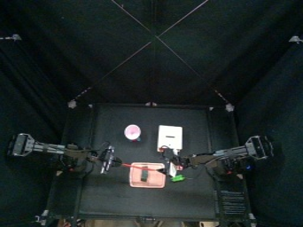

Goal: Grab knife with both hands

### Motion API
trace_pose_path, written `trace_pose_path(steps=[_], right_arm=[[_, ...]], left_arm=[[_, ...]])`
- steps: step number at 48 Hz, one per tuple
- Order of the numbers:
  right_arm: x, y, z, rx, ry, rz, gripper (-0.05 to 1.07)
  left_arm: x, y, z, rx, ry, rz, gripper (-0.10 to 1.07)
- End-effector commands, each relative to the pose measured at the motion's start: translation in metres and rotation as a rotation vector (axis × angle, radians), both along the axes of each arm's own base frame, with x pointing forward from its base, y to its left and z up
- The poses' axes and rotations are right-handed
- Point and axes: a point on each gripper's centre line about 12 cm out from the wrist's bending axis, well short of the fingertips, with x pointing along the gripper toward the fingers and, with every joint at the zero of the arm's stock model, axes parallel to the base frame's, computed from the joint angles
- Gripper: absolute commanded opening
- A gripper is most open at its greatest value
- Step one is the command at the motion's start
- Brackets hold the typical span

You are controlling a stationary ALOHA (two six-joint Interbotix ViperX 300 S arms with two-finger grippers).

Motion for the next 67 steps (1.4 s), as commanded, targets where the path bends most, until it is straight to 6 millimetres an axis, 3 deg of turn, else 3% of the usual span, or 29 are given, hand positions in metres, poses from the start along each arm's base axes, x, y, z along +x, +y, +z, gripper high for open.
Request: trace_pose_path(steps=[1,23,40,67], right_arm=[[0.003,0.002,0.008,0.007,-0.031,0.01,1.02],[0.029,0.006,-0.004,-0.023,-0.012,0.031,1.02],[0.036,0.005,-0.026,-0.051,0.057,0.029,1.02],[0.05,0.005,-0.042,-0.076,0.102,0.031,1.02]], left_arm=[[0.004,0.001,0.006,-0.026,-0.02,0.012,0.26],[0.006,0.0,0.005,-0.037,-0.03,0.012,0.26],[0.01,0.004,-0.001,-0.019,-0.02,0.034,0.26],[0.013,0.004,-0.007,-0.025,0.0,0.048,0.26]])
